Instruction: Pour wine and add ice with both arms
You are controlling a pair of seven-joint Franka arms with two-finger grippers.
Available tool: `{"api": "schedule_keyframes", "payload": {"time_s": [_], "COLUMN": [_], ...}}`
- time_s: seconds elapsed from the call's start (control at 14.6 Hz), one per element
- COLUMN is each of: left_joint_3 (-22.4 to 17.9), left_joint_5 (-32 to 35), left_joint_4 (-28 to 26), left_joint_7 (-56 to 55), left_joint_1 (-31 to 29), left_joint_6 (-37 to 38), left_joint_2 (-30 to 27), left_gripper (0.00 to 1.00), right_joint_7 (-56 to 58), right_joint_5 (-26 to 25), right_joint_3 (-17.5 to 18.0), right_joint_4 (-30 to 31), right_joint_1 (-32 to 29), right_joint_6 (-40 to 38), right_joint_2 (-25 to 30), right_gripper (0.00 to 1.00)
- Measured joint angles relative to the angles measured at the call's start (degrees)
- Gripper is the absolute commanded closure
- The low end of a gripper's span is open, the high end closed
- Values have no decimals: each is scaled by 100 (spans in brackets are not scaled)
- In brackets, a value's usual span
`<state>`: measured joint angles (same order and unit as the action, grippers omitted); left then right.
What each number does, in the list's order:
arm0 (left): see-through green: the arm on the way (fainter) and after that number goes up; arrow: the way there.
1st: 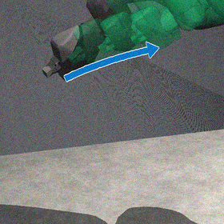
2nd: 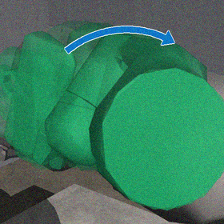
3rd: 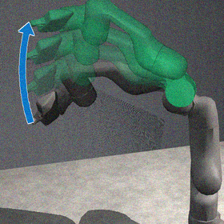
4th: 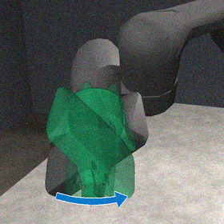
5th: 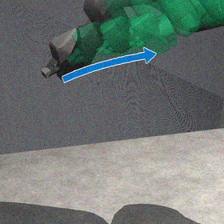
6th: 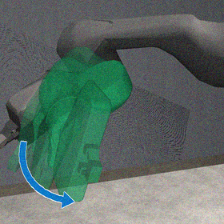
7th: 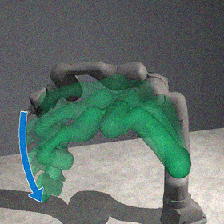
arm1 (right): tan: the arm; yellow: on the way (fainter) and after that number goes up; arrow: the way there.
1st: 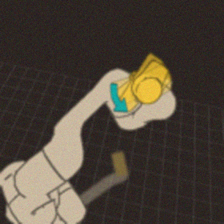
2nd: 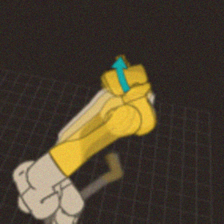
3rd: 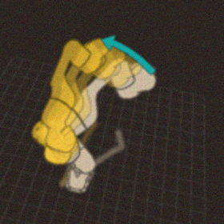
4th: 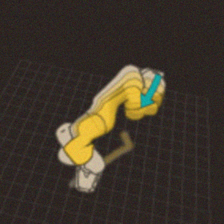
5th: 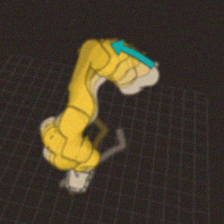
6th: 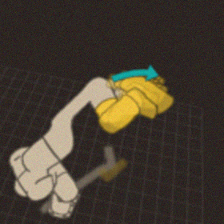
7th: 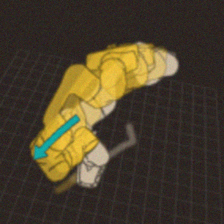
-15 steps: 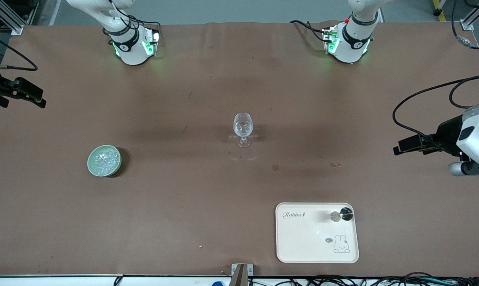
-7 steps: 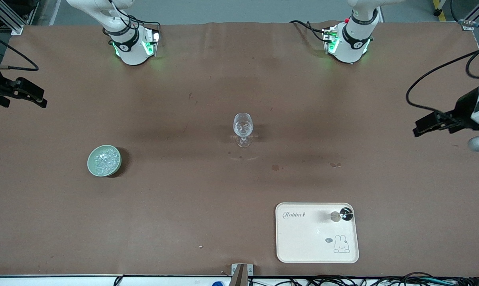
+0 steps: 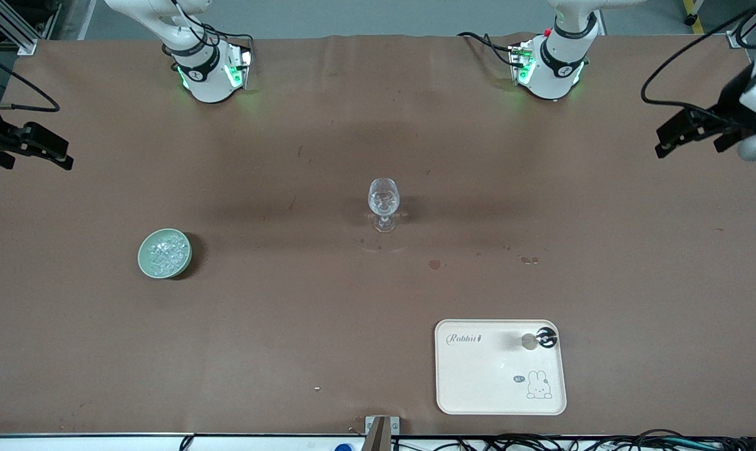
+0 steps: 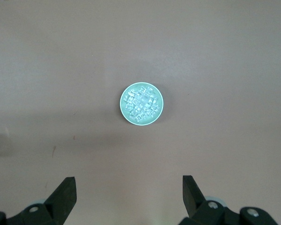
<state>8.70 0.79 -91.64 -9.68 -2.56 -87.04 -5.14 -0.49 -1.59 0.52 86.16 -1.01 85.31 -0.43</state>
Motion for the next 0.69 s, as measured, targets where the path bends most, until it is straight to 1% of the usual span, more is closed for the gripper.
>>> {"api": "schedule_keyframes", "payload": {"time_s": [0.14, 0.27, 0.69], "left_joint_3": [-2, -3, -13], "left_joint_5": [0, -1, -1], "left_joint_4": [-337, -591, -699], "left_joint_7": [3, 22, 178], "left_joint_1": [32, 35, 141], "left_joint_6": [-7, -59, -121], "left_joint_2": [-273, -431, -448], "left_gripper": [0, 0, 0], "right_joint_7": [0, 0, 0], "right_joint_5": [0, 0, 1], "right_joint_3": [-1, -1, -1], "right_joint_4": [0, 0, 0], "right_joint_1": [0, 0, 0], "right_joint_6": [0, 0, -2], "right_joint_2": [0, 0, 0], "right_gripper": [0, 0, 0]}}
